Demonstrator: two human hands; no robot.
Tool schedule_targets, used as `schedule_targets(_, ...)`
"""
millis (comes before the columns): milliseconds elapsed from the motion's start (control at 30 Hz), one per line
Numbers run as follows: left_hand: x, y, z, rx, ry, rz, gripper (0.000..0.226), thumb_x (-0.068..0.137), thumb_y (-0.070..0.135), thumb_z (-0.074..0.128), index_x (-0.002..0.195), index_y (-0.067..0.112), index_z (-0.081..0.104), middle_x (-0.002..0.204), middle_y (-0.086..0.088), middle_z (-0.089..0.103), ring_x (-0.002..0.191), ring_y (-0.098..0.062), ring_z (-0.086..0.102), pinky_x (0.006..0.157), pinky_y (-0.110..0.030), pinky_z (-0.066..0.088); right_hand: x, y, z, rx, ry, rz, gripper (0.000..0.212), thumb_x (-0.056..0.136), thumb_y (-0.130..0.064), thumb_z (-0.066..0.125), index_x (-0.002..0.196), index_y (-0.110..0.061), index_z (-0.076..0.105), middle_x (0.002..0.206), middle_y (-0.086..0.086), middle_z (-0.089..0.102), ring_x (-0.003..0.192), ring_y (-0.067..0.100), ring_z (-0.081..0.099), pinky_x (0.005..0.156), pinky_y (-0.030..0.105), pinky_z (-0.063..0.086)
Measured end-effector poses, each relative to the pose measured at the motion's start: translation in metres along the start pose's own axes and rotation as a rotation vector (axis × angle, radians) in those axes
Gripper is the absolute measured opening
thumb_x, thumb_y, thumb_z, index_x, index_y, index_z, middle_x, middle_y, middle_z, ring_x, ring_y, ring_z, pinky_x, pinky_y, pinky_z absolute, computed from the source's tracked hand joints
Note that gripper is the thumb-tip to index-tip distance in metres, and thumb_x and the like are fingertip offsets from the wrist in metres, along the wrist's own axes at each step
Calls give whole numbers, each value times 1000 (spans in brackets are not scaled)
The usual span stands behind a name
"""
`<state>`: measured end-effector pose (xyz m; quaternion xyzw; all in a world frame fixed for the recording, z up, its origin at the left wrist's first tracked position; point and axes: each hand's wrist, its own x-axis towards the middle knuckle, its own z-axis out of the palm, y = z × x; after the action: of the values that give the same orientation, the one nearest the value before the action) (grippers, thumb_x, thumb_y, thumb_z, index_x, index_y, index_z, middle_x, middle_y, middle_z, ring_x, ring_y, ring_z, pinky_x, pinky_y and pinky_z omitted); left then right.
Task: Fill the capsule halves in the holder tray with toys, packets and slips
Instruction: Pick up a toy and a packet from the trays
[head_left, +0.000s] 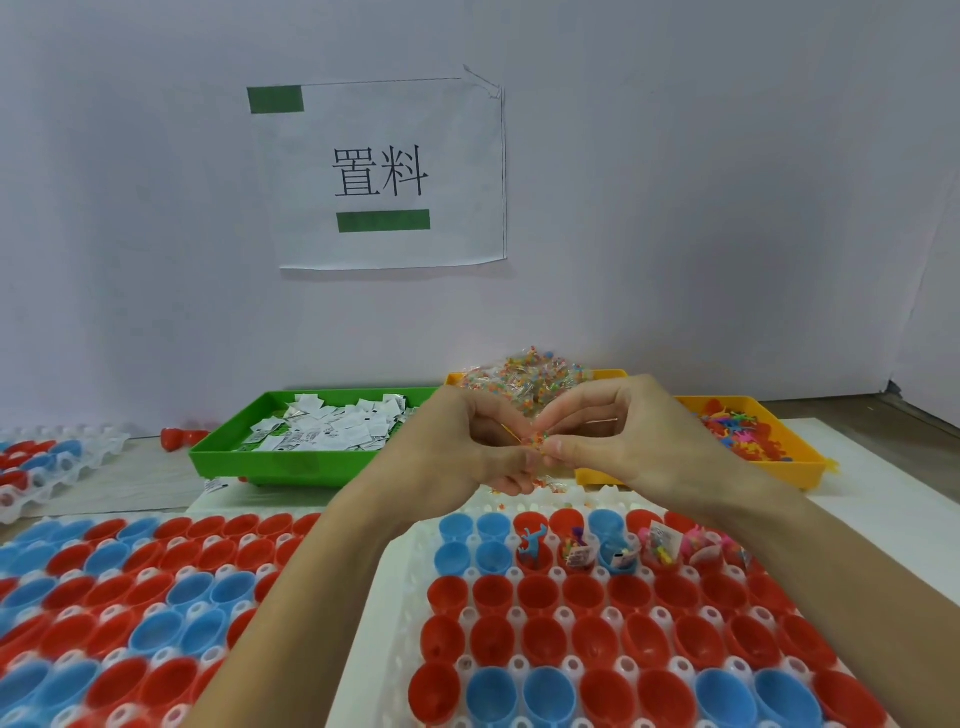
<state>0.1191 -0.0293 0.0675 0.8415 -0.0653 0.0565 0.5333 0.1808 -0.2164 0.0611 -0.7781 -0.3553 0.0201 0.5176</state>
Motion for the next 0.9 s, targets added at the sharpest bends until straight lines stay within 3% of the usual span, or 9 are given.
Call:
schedule_targets(200, 1, -1, 0, 26, 33, 28, 9, 85, 1, 73, 91, 1, 68, 67, -7, 74, 60, -14, 70, 57, -18, 53, 0, 1, 2, 119, -30, 50, 9, 89, -12, 73, 96, -16, 77, 84, -1, 78, 81, 10, 75, 67, 14, 55)
schedule_targets(433, 4, -6, -2, 100, 12, 33, 11, 82, 4, 77, 88, 5, 68, 72, -9, 75, 68, -18, 73, 61, -21, 55, 1, 3, 5, 90, -50, 60, 8, 92, -11, 70, 90, -14, 77, 76, 5, 77, 73, 14, 74, 64, 15, 54)
schedule_targets(633, 0, -13, -18, 234, -110, -41, 20, 77, 18, 83, 91, 18, 70, 83, 0, 77, 80, -17, 74, 79, -30, 60, 2, 6, 7, -89, -104, 24, 9, 89, -10, 72, 85, -16, 78, 73, -1, 76, 70, 10, 73, 65, 15, 54)
schedule_targets(800, -1, -15, -34, 246, -5, -40, 19, 81, 26, 80, 95, 23, 68, 77, 2, 76, 67, -18, 66, 66, -37, 51, 5, 3, 10, -347, -293, -1, 10, 86, -8, 76, 85, -17, 79, 79, -9, 77, 76, 1, 72, 76, 16, 56)
schedule_targets(900, 0, -16, -36, 212, 18, -21, 16, 82, 25, 79, 95, 21, 69, 72, 0, 74, 64, -18, 62, 65, -38, 47, 10, 0, 13, -459, -400, -36, 15, 86, -9, 76, 80, -23, 79, 78, -11, 75, 76, -3, 69, 68, 9, 48)
